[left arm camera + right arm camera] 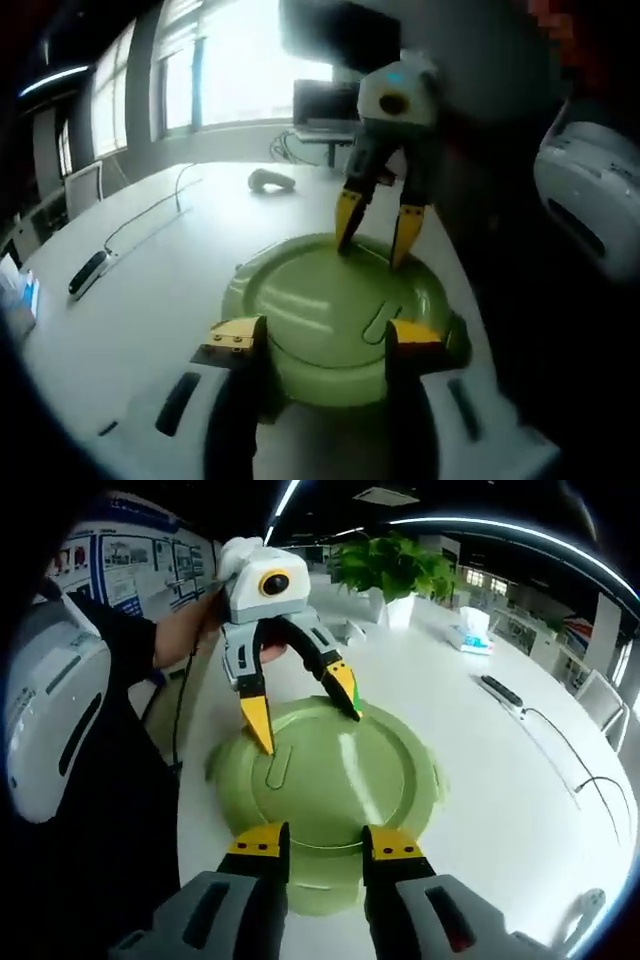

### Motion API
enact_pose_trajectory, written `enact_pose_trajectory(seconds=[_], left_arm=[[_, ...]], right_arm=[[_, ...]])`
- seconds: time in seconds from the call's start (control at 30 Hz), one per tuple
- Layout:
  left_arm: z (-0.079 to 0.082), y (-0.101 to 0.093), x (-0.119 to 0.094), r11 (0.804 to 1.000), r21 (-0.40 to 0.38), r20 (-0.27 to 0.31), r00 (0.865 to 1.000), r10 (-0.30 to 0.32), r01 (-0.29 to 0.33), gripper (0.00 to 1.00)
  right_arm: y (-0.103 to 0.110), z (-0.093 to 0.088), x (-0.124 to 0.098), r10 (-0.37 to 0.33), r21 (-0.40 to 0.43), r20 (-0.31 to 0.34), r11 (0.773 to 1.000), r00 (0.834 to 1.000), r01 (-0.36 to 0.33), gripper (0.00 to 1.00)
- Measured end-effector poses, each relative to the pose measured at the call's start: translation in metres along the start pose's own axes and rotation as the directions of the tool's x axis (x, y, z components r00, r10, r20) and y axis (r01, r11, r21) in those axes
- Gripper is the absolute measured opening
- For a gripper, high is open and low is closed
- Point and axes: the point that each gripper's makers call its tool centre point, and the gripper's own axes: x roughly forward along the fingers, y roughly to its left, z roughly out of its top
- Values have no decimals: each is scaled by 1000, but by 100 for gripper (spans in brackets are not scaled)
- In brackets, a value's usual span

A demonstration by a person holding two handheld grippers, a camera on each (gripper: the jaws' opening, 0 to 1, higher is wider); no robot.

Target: Pick up the tomato from the tabletop place it into the food storage container close the lid and lock the latches

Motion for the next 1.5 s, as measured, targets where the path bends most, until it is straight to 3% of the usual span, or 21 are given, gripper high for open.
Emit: enact_pose_trajectory(seconds=[0.2, 0.27, 0.3, 0.5, 0.77, 1.0, 1.1, 1.33, 1.5], left_arm=[[0, -3, 2, 998, -21, -1, 998, 55, -55, 44], [1, -5, 4, 997, -25, 6, 997, 72, -72, 44], [2, -6, 4, 997, -27, 8, 997, 74, -73, 44], [3, -3, 2, 996, -25, 53, 995, 89, -87, 51], [4, -5, 0, 996, -44, 85, 993, 82, -78, 54], [7, -4, -1, 990, -93, 134, 983, 122, -110, 50], [6, -8, 0, 987, -114, 145, 981, 128, -112, 50], [6, -10, 2, 986, -94, 120, 981, 150, -139, 50], [4, -7, 4, 995, -50, 49, 995, 91, -88, 49]], right_arm=[[-7, -3, -1, 39, -45, 3, 998, 999, -39, 27], [-14, -3, -3, 26, -74, 5, 997, 1000, -26, 25], [-25, -2, -3, -18, -95, 11, 995, 1000, 19, 22], [-13, -4, -2, 39, -67, 32, 997, 999, -37, 23], [-9, -4, -1, 28, -51, 41, 998, 999, -26, 28], [-10, -1, 2, 17, -37, 47, 999, 999, -15, 33], [-12, 3, 0, 5, -33, 81, 999, 997, -2, 33], [-25, 16, -20, -37, 67, 210, 997, 977, 23, 33], [-26, 4, -30, -33, 96, 192, 995, 981, 15, 42]])
